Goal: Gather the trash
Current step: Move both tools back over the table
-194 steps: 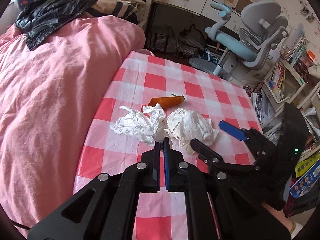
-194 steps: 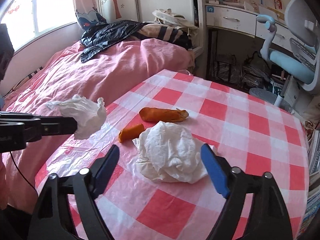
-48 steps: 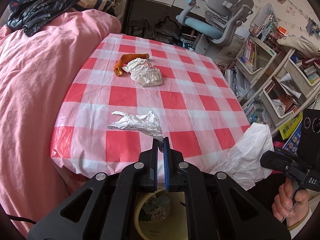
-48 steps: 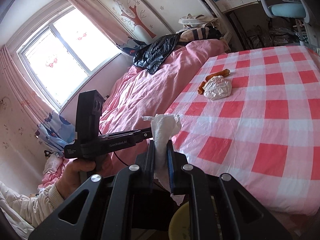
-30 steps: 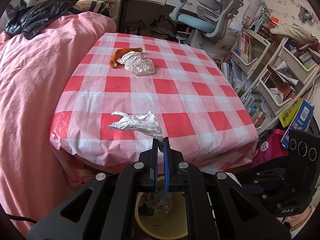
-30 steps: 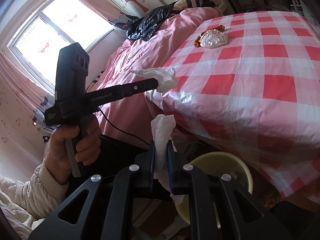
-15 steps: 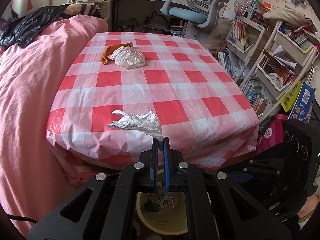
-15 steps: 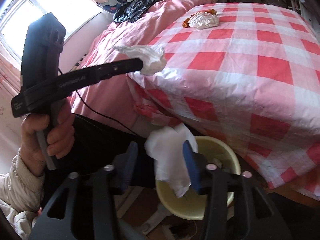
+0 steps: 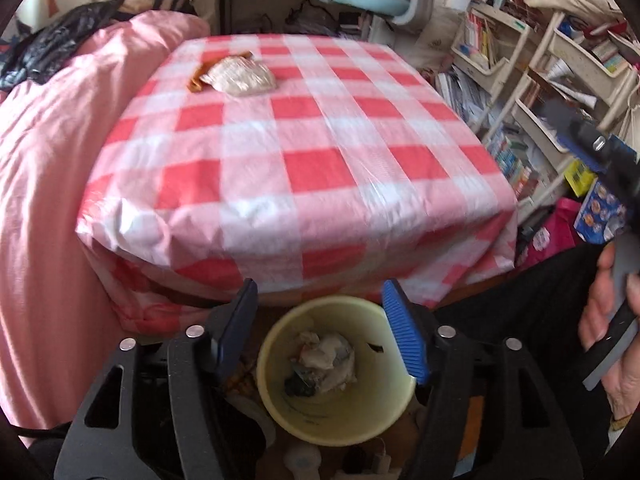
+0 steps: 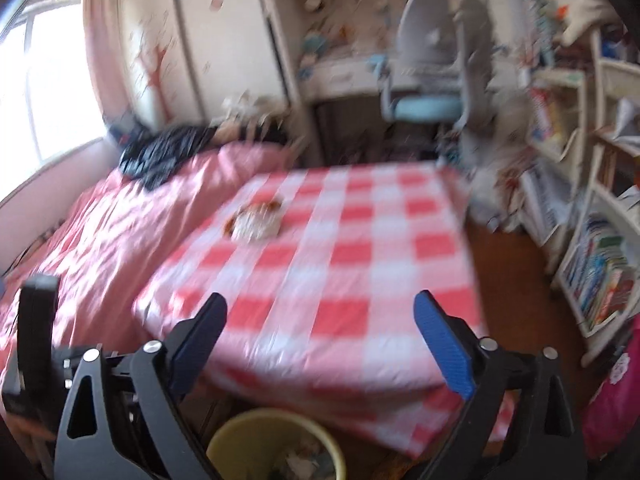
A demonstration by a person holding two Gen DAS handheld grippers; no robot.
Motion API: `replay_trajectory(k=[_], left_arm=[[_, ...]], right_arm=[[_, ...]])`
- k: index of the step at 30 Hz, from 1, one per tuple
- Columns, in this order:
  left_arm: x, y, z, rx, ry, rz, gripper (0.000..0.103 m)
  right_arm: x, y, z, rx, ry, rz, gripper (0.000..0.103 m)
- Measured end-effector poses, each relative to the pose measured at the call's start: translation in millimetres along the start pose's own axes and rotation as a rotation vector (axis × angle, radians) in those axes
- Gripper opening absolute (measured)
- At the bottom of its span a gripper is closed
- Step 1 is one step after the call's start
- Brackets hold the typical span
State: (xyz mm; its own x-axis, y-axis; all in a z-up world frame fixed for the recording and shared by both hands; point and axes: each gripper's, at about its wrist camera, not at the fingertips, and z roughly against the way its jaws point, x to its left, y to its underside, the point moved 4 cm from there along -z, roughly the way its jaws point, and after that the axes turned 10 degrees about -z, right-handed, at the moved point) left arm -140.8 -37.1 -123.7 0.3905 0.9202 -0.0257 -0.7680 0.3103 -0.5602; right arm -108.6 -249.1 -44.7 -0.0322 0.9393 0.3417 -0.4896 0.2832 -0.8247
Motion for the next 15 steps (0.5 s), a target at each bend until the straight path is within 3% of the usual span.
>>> replay_trajectory(k=[5, 9, 12, 15], left_arm=[[16, -23, 36, -0.175, -0.11, 0.014, 0.092], [33, -56, 53, -0.239, -0.106, 0.088, 0.096], [38, -95, 67, -0.301, -0.12, 0.075, 0.096], [45, -131, 74, -0.351, -0.148, 0.062, 0.096]], right_arm=[[14, -50, 5, -0.167, 0.029, 0.055, 0.095], [8, -72, -9, -0.201, 0.059, 0.031, 0.095], [-7, -71, -21, -0.193, 0.101, -0.019, 0.095], [-25, -65, -37, -0.106, 0.118, -0.14, 0.095]])
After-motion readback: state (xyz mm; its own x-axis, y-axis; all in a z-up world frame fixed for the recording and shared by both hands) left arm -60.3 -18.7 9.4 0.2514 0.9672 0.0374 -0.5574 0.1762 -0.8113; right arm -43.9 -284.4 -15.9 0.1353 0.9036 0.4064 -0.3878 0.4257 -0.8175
